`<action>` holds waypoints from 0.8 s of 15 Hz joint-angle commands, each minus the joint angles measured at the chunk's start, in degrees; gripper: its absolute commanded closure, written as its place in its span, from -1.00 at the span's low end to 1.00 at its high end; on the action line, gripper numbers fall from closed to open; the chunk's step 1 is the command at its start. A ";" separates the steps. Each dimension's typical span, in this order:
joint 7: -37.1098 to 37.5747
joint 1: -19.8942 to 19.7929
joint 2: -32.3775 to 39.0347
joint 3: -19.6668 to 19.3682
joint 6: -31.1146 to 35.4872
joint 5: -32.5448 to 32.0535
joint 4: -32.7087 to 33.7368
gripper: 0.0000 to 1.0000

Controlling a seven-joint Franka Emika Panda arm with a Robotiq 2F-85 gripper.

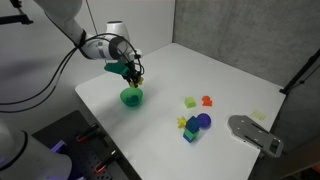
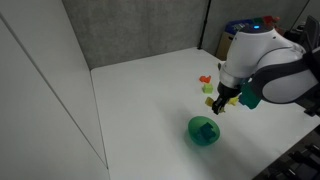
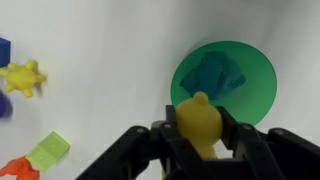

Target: Place the yellow toy animal in the bowl

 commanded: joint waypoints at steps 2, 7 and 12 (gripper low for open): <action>-0.87 0.08 1.01 1.80 6.98 2.91 -2.38 0.64; -2.52 -0.41 3.45 3.41 10.64 8.27 -4.02 0.64; -6.73 -1.16 5.42 6.10 10.48 13.03 -4.17 -0.51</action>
